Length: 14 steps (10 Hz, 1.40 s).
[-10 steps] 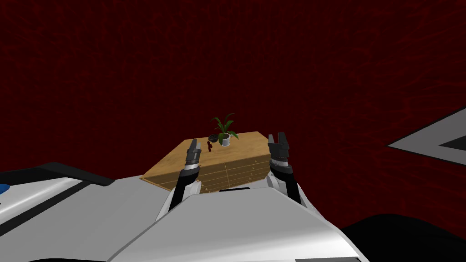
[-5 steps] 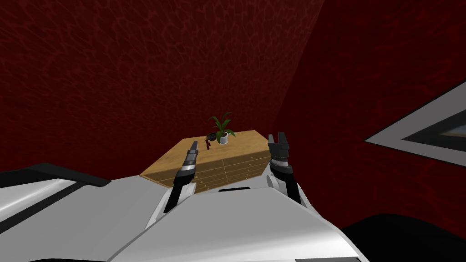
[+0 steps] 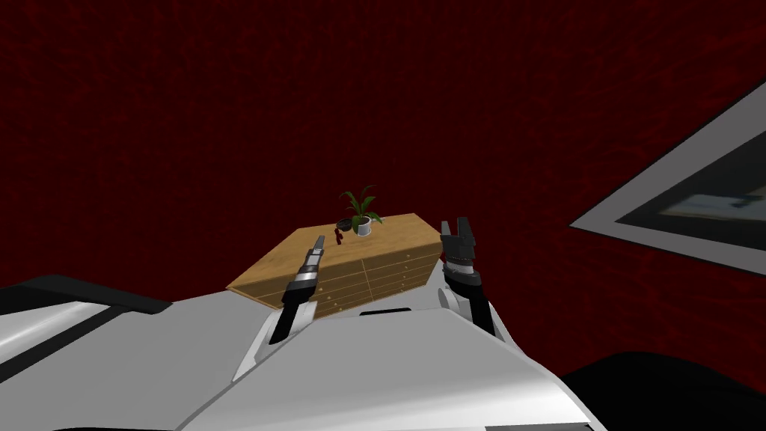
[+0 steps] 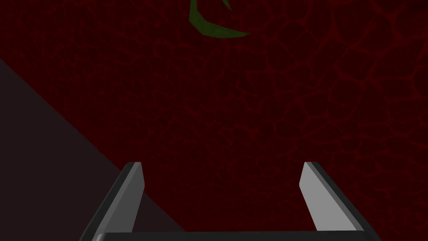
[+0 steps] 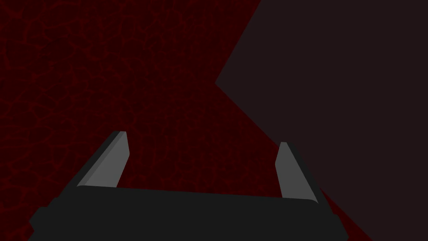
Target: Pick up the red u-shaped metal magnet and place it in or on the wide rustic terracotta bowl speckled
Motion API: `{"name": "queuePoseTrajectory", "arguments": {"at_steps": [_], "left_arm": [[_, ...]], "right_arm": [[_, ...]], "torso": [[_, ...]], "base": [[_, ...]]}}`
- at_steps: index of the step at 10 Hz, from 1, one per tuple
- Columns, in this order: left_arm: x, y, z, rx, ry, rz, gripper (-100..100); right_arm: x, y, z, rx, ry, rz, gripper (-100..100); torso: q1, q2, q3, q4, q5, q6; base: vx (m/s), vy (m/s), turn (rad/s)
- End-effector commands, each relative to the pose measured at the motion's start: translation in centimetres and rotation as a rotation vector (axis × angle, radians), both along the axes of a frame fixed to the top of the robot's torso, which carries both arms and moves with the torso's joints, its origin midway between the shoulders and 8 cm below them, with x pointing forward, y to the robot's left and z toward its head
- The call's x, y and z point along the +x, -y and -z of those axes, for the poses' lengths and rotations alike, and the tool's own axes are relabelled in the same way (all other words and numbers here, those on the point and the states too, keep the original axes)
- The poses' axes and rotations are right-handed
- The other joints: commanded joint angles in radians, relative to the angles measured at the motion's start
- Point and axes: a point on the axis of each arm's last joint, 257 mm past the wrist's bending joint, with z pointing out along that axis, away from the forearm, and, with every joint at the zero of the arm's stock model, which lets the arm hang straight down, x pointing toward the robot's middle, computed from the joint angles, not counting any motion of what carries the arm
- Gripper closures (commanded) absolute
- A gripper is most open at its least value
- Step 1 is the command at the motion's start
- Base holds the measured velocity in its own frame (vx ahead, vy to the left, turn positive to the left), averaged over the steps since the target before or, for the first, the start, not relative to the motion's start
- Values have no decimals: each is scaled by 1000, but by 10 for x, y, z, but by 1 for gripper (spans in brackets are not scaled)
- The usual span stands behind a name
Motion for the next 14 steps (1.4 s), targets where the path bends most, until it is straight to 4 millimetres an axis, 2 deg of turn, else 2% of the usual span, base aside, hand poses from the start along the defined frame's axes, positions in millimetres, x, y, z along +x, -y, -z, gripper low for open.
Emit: {"name": "queuePoseTrajectory", "arguments": {"at_steps": [1,7,14], "left_arm": [[6,-14,14,49,-42,-47,-100],[27,-71,70,213,-206,-200,-100],[53,-127,129,351,-388,-322,-100]], "right_arm": [[0,0,0,0,0,0,0],[0,0,0,0,0,0,0],[0,0,0,0,0,0,0]], "torso": [[0,0,0,0,0,0],[1,-2,-1,0,0,0],[3,-6,-3,-1,1,0]], "base": [[-55,-36,-82],[-32,-30,-75],[18,0,-85]]}}
